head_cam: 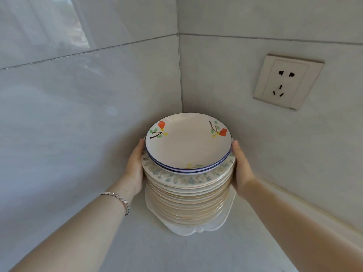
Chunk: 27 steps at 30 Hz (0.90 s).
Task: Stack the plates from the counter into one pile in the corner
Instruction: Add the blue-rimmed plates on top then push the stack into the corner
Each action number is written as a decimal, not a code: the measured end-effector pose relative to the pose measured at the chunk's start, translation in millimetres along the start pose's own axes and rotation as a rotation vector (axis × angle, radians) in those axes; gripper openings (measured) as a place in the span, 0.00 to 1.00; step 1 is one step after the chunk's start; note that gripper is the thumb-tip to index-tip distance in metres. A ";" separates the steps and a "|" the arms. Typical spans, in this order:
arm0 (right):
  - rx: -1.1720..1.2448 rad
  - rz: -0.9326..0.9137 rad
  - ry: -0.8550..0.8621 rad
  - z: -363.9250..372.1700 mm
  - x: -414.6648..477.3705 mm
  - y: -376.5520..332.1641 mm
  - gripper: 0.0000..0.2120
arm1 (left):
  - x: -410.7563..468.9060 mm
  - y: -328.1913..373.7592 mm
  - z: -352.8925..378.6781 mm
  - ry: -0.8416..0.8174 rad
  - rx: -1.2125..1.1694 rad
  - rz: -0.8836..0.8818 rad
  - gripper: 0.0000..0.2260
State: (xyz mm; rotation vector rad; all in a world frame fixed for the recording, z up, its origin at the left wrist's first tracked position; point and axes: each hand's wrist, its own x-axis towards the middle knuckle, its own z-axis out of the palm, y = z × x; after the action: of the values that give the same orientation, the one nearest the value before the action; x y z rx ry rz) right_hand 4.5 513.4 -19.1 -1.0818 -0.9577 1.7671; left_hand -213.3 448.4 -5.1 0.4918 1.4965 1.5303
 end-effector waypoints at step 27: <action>-0.078 0.190 0.256 15.1 -36.6 15.5 0.33 | -34.5 -25.9 6.0 0.172 -0.108 -0.243 0.30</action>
State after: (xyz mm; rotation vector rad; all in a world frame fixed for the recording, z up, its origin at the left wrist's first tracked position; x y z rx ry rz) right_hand -3.1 471.6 -17.3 -1.4508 -0.7929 1.6982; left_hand -182.7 420.1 -17.6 0.1121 1.5319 1.4789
